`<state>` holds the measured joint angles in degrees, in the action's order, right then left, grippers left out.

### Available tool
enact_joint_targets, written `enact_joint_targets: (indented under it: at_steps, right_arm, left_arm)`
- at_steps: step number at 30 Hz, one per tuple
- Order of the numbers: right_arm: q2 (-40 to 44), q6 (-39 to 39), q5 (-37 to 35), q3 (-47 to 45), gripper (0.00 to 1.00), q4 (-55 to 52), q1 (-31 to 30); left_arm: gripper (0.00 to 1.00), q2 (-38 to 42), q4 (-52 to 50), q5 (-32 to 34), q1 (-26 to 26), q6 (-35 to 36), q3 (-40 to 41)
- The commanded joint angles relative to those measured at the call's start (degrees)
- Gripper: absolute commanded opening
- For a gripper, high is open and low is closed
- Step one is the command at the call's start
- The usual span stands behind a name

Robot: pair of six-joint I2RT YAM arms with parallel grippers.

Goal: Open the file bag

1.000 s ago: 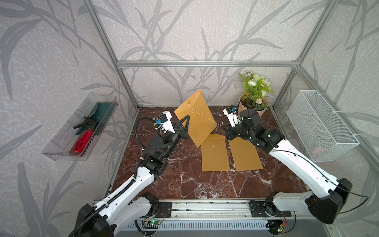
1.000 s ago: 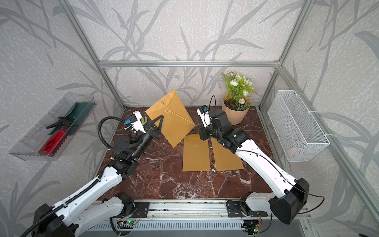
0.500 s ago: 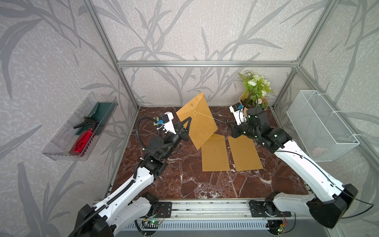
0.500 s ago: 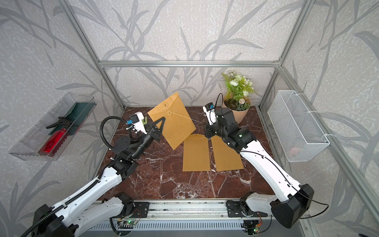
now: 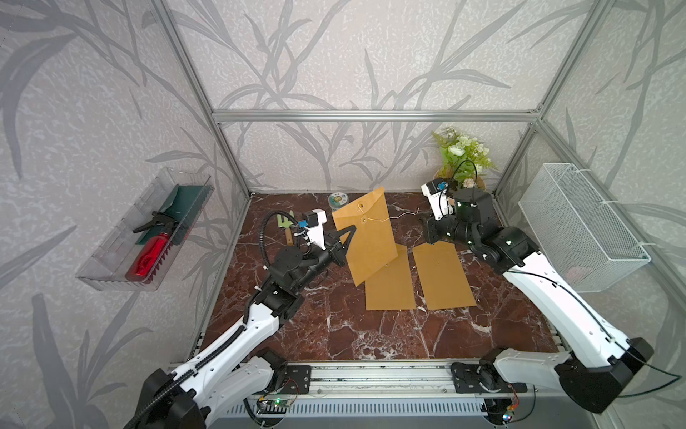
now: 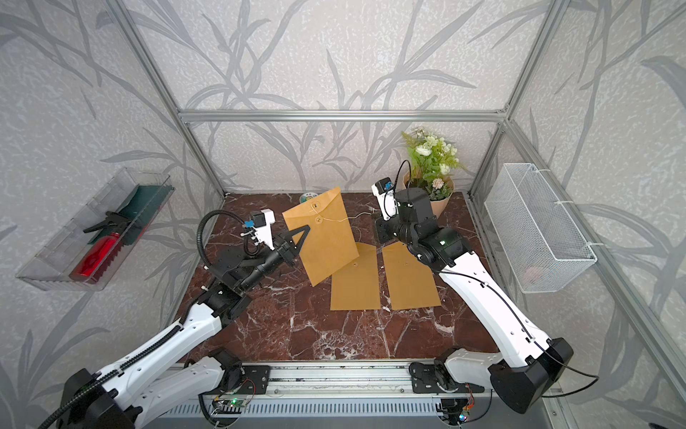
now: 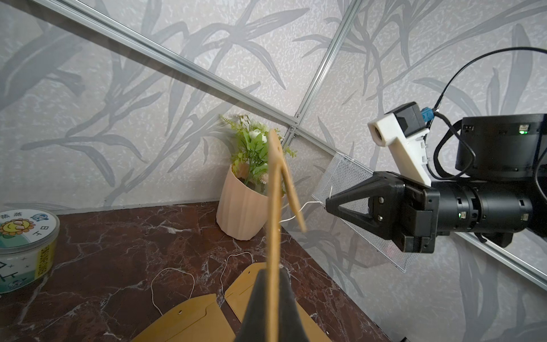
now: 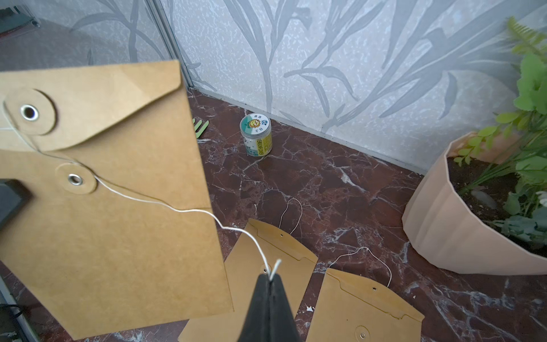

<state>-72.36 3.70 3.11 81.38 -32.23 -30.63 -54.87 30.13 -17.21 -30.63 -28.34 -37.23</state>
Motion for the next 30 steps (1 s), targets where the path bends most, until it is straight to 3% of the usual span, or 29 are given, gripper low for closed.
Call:
enact_joint_targets:
  at_steps: [1,21,30]
  right_arm:
    - [0.86,-1.11,-1.29,2.32,0.00,-1.45,0.43]
    - [2.22,-1.99,-0.40,3.12,0.01,-2.76,0.99]
    - [2.66,-2.06,-0.21,1.41,0.21,-2.48,0.97]
  left_arm:
    - [0.00,0.82,-0.83,-3.27,0.29,2.00,0.25]
    - [0.00,1.35,-5.32,-7.06,0.23,6.57,-0.37]
    - [0.00,-0.66,-2.53,-7.11,0.24,10.13,-1.41]
